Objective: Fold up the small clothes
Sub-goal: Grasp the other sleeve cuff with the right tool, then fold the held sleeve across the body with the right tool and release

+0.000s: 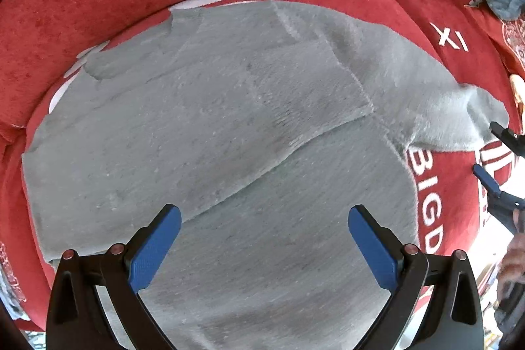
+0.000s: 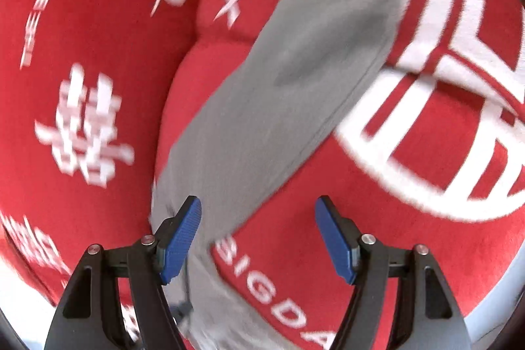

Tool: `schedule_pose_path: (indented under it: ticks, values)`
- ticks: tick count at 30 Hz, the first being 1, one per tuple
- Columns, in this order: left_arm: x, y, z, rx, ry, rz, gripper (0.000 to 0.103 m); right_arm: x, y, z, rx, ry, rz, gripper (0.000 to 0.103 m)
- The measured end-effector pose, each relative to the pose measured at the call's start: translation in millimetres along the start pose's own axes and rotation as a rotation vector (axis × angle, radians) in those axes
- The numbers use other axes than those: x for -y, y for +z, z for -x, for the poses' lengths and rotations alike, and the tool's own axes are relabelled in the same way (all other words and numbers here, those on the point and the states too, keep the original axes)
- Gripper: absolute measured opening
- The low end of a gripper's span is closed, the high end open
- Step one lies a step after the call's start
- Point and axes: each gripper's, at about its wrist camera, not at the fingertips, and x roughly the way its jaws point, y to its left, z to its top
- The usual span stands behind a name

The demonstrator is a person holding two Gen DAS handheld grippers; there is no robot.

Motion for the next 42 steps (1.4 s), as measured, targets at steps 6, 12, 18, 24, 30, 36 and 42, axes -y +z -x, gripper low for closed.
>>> schedule_pose_path:
  ticks: [6, 12, 18, 24, 30, 36, 42]
  values:
    - [5.0, 6.1, -2.6, 0.012, 0.006, 0.011, 0.102, 18.9, 38.2, 14.8, 0.118, -0.103, -0.02, 0.075]
    - [15.4, 9.2, -6.8, 0.019, 0.005, 0.026, 0.102, 52.1, 60.7, 22.3, 0.167, -0.079, -0.145, 0.075]
    - [29.4, 15.1, -9.8, 0.03, 0.0, 0.022, 0.102, 64.3, 81.5, 15.2, 0.166, 0.012, -0.154, 0.076]
    - [33.9, 20.6, -14.0, 0.033, -0.001, 0.044, 0.102, 66.2, 92.9, -1.2, 0.087, 0.105, -0.166, 0.049]
    - [24.8, 17.5, -5.3, 0.046, 0.01, 0.062, 0.102, 62.5, 88.7, -3.1, 0.05, 0.25, -0.231, 0.005]
    - [-6.8, 12.9, 5.0, 0.067, 0.027, 0.106, 0.102, -6.6, 75.5, -0.1, -0.021, 0.425, -0.078, 0.006]
    - [-62.0, -4.7, 19.6, 0.095, 0.043, 0.183, 0.102, -113.2, 25.3, -17.8, -0.147, 0.522, 0.194, 0.006]
